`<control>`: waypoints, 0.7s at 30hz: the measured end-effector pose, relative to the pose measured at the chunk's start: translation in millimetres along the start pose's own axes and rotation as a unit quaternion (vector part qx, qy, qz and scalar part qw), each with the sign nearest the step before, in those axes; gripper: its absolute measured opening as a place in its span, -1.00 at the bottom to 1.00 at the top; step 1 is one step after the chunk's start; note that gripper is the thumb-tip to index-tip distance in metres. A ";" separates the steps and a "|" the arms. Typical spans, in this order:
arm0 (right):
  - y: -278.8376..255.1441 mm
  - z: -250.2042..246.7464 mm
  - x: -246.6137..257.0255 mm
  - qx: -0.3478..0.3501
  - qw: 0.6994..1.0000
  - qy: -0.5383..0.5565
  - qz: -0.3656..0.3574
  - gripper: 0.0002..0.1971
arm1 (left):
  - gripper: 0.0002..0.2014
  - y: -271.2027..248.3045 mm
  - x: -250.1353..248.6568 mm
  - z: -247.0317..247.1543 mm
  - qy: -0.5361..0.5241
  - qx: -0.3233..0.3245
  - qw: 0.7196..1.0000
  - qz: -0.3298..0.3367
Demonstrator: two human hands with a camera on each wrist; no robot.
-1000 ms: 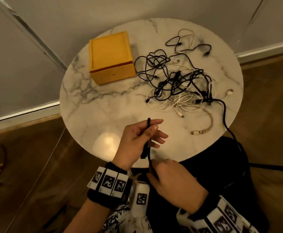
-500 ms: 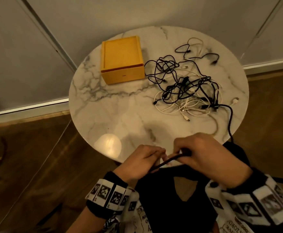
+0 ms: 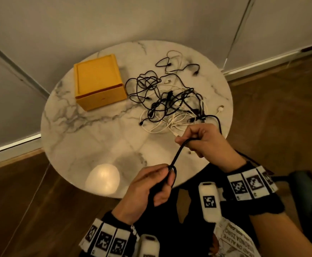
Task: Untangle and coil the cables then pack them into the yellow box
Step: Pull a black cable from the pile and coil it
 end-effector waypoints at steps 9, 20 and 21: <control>4.5 91.3 -39.4 0.057 0.994 -0.090 0.010 -0.58 | -0.54 -11.0 -28.4 7.7 -0.142 0.066 0.987 0.047; -18.4 142.1 -23.6 0.089 0.931 -0.342 -0.087 -0.85 | -0.82 -15.5 -92.5 -66.9 -0.095 -0.197 0.962 0.161; -23.8 143.8 -18.5 0.096 0.917 -0.376 -0.090 -0.85 | -0.84 -12.8 -92.3 -66.5 -0.057 -0.204 0.963 0.165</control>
Point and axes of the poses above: each hand's wrist, its own y-axis towards the middle knuckle, its own z-axis out of the palm, x = y × z, the point moved 9 cm from there along y, towards the middle knuckle
